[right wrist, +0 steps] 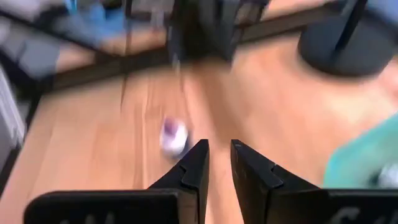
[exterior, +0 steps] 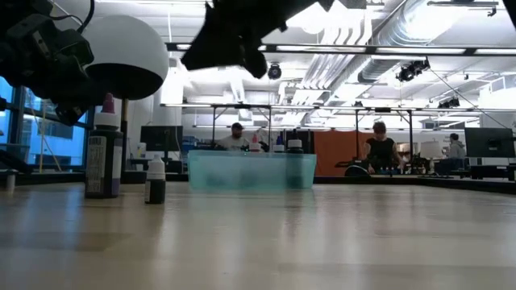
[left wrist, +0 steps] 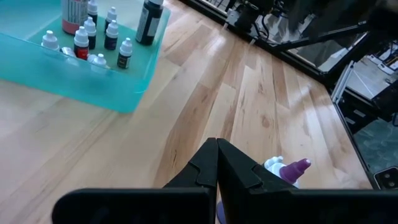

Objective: Pick & Place food coloring
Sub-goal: Put the small black dye bottle in the green bin

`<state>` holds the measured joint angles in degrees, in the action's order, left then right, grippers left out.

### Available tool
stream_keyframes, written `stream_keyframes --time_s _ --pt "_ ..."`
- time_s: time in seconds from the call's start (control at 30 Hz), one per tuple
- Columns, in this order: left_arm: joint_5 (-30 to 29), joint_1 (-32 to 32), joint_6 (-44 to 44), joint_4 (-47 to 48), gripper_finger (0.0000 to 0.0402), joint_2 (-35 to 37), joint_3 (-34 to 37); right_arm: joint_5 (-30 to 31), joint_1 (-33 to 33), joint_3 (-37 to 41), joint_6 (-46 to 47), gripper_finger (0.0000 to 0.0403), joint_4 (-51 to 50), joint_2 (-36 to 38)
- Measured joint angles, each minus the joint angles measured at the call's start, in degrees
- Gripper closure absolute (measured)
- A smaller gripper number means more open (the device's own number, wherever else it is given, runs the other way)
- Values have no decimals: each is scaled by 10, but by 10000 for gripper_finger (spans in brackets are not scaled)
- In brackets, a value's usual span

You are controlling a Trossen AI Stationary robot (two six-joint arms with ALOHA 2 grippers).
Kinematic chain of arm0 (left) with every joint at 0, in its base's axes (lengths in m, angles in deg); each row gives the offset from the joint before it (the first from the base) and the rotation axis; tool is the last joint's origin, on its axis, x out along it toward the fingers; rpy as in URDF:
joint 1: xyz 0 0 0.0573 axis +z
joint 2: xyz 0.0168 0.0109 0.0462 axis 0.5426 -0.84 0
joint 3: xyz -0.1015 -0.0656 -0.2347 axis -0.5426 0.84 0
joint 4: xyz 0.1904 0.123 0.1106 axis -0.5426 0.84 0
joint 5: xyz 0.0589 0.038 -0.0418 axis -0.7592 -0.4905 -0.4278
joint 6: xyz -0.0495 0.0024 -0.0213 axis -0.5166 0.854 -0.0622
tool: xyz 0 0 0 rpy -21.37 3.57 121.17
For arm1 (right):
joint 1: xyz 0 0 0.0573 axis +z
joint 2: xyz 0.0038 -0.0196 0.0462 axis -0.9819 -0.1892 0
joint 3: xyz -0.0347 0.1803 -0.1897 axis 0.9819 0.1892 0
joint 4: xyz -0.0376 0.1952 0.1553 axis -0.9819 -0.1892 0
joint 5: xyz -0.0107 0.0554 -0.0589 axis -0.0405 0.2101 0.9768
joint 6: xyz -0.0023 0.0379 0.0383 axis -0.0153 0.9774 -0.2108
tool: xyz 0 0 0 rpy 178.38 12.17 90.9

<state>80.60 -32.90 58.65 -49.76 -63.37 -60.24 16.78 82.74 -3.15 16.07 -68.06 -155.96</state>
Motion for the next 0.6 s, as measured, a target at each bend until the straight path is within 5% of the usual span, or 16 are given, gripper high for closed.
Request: stream_keyframes --time_s 0.33,0.6 --pt "0 0 0 0 401 0 0 37 73 0 26 323 -110 -5" --pt "-1 0 0 1 401 0 0 -28 94 0 31 256 -103 -35"
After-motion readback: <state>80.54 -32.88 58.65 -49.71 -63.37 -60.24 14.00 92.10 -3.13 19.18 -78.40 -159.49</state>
